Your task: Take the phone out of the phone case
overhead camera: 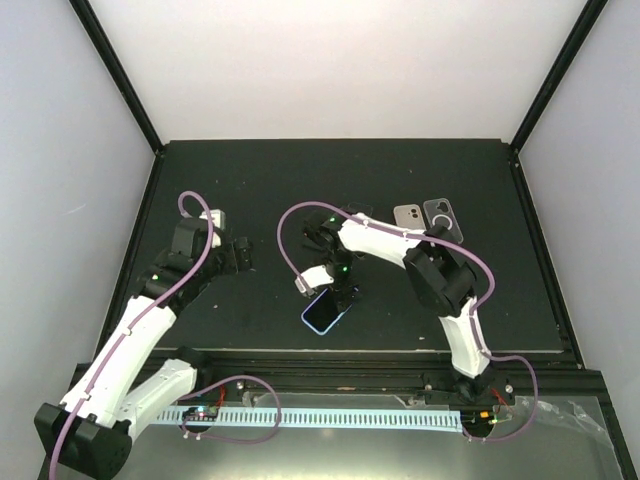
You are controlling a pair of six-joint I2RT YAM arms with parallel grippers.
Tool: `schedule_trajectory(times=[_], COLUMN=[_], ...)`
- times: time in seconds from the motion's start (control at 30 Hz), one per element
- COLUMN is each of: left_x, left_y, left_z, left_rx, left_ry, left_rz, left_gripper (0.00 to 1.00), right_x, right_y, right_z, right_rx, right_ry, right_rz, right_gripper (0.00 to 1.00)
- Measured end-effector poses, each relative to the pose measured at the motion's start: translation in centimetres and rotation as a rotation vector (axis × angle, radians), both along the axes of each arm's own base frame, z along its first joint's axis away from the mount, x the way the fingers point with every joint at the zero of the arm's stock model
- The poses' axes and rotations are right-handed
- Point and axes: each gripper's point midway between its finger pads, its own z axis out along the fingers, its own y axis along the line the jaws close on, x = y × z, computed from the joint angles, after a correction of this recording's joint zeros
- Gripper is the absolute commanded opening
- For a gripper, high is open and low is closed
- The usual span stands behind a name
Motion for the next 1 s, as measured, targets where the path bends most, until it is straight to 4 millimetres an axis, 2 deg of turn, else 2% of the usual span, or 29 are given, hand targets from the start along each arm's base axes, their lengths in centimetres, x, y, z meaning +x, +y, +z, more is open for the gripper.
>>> schedule_trajectory(times=[0.17,0.57,1.0], left_x=[0.0,-0.1,0.0], left_y=[0.1,0.1,0.2], left_z=[-0.3,-0.6,-0.7], left_rx=[-0.004,-0.012,-0.013], left_ry=[0.008,0.015,0.017], left_rz=[0.002,-0.002,0.004], left_gripper=[0.99,0.99,0.99], right_x=[-0.4,-1.9,-2.5], right_y=[-0.8,-2.6,-2.6], right_z=[-1.3,-2.0,-2.3], right_rx=[-0.045,0.008,0.052], right_ry=[0.024,-0.079,-0.169], right_rz=[-0.001,-0.126,-0.254], right_gripper=[1.0,0.96,0.65])
